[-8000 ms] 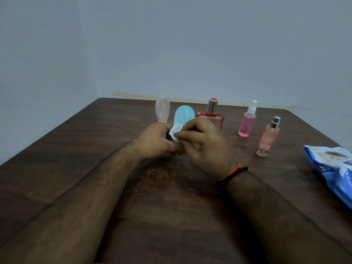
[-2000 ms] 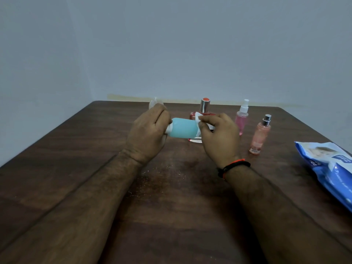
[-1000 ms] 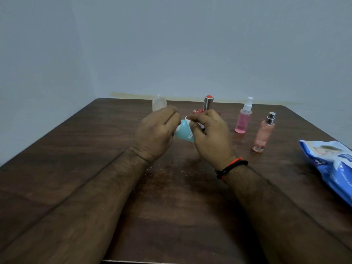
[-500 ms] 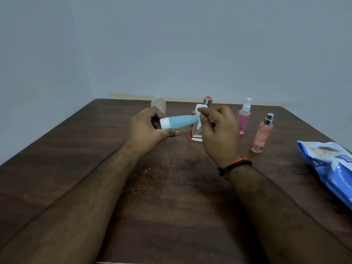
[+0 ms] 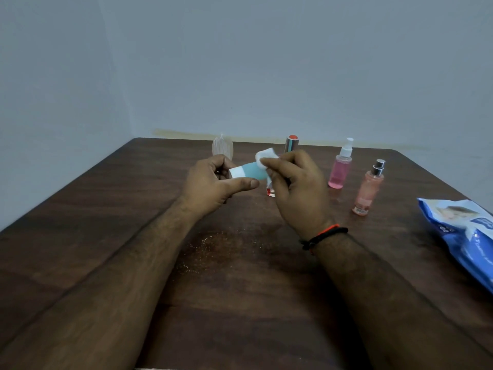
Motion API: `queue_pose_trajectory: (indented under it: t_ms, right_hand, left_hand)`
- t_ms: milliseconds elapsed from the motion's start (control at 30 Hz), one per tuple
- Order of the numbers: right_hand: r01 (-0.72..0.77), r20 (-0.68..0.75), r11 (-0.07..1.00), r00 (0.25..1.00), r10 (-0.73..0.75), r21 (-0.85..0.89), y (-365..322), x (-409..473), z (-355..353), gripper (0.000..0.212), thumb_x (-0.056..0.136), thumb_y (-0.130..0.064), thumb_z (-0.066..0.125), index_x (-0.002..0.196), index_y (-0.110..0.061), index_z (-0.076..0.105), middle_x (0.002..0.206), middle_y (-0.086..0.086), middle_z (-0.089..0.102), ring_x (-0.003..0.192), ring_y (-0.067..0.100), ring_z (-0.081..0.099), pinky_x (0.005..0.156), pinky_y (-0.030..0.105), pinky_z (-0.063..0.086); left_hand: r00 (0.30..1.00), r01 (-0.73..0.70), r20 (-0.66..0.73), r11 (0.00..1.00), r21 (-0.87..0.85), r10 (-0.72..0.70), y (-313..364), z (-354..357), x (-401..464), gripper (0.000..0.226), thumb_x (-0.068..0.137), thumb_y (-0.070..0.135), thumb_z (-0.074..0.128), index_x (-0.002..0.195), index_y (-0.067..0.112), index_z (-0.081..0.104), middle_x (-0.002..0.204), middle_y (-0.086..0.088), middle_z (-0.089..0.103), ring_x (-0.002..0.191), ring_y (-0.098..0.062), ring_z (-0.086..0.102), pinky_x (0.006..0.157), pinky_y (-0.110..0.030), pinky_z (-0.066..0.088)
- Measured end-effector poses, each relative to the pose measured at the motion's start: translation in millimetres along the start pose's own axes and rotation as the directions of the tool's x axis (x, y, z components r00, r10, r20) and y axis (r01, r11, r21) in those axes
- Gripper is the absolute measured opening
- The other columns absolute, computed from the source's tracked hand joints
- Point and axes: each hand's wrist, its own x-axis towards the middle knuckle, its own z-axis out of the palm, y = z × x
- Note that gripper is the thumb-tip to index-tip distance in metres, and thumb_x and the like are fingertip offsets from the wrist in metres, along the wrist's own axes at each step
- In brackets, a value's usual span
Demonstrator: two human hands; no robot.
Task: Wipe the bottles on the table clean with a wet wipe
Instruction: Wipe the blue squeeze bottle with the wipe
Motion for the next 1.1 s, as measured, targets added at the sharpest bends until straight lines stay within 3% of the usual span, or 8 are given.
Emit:
queue_pose_trajectory:
  t_ms: [200, 300, 400, 533, 633, 733, 933, 1100]
  right_hand:
    - [-0.207, -0.070, 0.978, 0.976, 0.206, -0.006, 9, 0, -2, 0.020, 0.093, -0.013, 0.065, 0.110, -0.009, 0.074, 0.091, 0.002, 0.058, 0.078, 0.008, 0.052, 0.067, 0.000, 0.036]
    - [-0.083, 0.000, 0.996, 0.997, 0.083, 0.044, -2, -3, 3, 0.020, 0.092, -0.008, 0.064, 0.110, -0.005, 0.073, 0.092, 0.002, 0.056, 0.085, 0.006, 0.051, 0.075, 0.000, 0.037]
    - [0.052, 0.071, 0.997, 0.996, -0.057, 0.063, -8, -6, 9, 0.022, 0.091, -0.004, 0.064, 0.112, -0.004, 0.072, 0.090, 0.004, 0.055, 0.083, 0.000, 0.045, 0.075, 0.003, 0.037]
    - [0.182, 0.121, 0.980, 0.974, -0.190, 0.076, -8, -6, 10, 0.024, 0.089, 0.000, 0.066, 0.111, -0.005, 0.073, 0.090, 0.008, 0.058, 0.082, 0.010, 0.052, 0.073, 0.014, 0.043]
    - [0.132, 0.033, 0.991, 0.991, -0.133, 0.040, -4, -3, 6, 0.022, 0.090, -0.003, 0.065, 0.109, -0.009, 0.075, 0.091, 0.007, 0.059, 0.082, 0.015, 0.055, 0.072, 0.021, 0.046]
    - [0.015, -0.092, 0.999, 0.996, -0.011, 0.039, 1, 0, 0, 0.020, 0.091, -0.003, 0.066, 0.107, -0.008, 0.075, 0.092, 0.007, 0.059, 0.083, 0.014, 0.057, 0.072, 0.015, 0.045]
    - [-0.136, -0.186, 0.989, 0.972, 0.145, 0.059, 2, 2, -3, 0.019, 0.091, -0.004, 0.063, 0.107, -0.008, 0.074, 0.097, 0.005, 0.060, 0.084, 0.002, 0.049, 0.068, 0.004, 0.039]
    - [-0.043, -0.057, 0.997, 0.997, 0.047, 0.069, -5, -3, 1, 0.015, 0.091, -0.005, 0.065, 0.103, -0.008, 0.073, 0.094, 0.003, 0.056, 0.083, 0.005, 0.051, 0.069, 0.003, 0.038]
  left_hand:
    - [0.984, -0.126, -0.103, 0.979, 0.162, 0.144, -5, 0, 1, 0.045, 0.056, 0.039, 0.094, 0.079, 0.012, 0.065, 0.073, -0.007, 0.065, 0.061, -0.014, 0.053, 0.054, -0.038, 0.051]
    - [0.960, -0.212, -0.128, 0.946, 0.246, 0.248, -5, 2, 1, 0.044, 0.055, 0.041, 0.093, 0.076, 0.016, 0.063, 0.071, -0.001, 0.063, 0.059, -0.017, 0.055, 0.052, -0.035, 0.047]
    - [0.940, -0.265, -0.132, 0.917, 0.297, 0.314, -4, 3, 2, 0.037, 0.059, 0.028, 0.092, 0.075, 0.016, 0.061, 0.073, 0.005, 0.060, 0.057, -0.008, 0.050, 0.049, -0.017, 0.039]
    - [0.923, -0.313, -0.123, 0.895, 0.318, 0.366, -3, 6, 3, 0.033, 0.063, 0.020, 0.089, 0.075, 0.020, 0.058, 0.069, 0.012, 0.052, 0.055, -0.003, 0.046, 0.051, -0.009, 0.033]
    - [0.954, -0.228, -0.151, 0.954, 0.195, 0.259, -1, 7, 4, 0.034, 0.061, 0.026, 0.092, 0.073, 0.017, 0.061, 0.063, 0.006, 0.058, 0.052, -0.010, 0.052, 0.048, -0.022, 0.042]
    - [0.996, -0.070, -0.049, 0.997, -0.017, 0.069, 6, 6, 1, 0.044, 0.064, 0.025, 0.092, 0.085, 0.001, 0.062, 0.066, -0.012, 0.062, 0.050, -0.024, 0.058, 0.049, -0.036, 0.050]
    - [0.977, 0.174, 0.178, 0.925, -0.338, -0.119, 0, 8, -2, 0.043, 0.066, 0.027, 0.082, 0.090, -0.003, 0.063, 0.067, -0.010, 0.062, 0.043, -0.016, 0.051, 0.042, -0.024, 0.040]
    - [0.957, 0.255, 0.246, 0.860, -0.443, -0.157, -3, 9, -3, 0.040, 0.074, 0.032, 0.076, 0.092, -0.001, 0.063, 0.072, -0.010, 0.065, 0.044, -0.014, 0.053, 0.039, -0.021, 0.038]
